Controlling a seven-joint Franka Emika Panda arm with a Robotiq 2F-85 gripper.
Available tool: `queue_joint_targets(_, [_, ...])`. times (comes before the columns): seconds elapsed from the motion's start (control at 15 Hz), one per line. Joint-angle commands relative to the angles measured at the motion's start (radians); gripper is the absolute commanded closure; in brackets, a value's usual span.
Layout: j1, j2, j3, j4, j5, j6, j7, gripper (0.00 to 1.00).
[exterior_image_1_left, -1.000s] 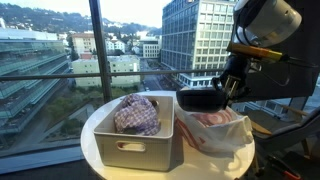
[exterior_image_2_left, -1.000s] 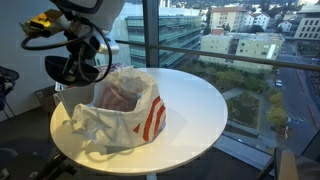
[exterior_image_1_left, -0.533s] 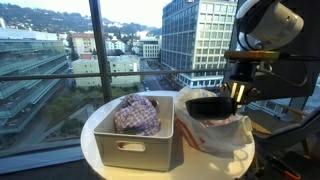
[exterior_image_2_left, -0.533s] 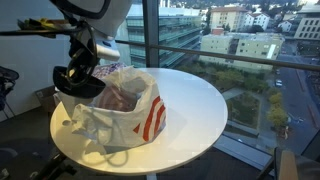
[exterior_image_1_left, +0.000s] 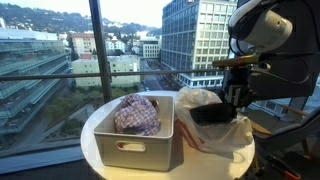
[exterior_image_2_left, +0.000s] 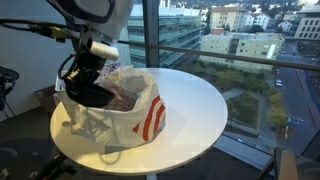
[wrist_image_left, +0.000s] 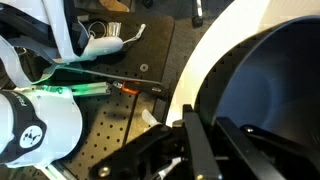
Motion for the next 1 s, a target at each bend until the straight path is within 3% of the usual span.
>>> queue_joint_targets(0.0, [0.012,0.015,0.013,0.048,-0.049,0.018,0.136,0.96])
queue_joint_targets(0.27, [0.013,0.090,0.011,0.107,-0.104,0.008,0.229,0.96])
queue_joint_targets(0.87, [0.055,0.368,-0.011,0.281,-0.183,0.017,0.270,0.96])
queue_joint_targets(0.93, [0.063,0.385,-0.015,0.297,-0.202,0.011,0.284,0.83])
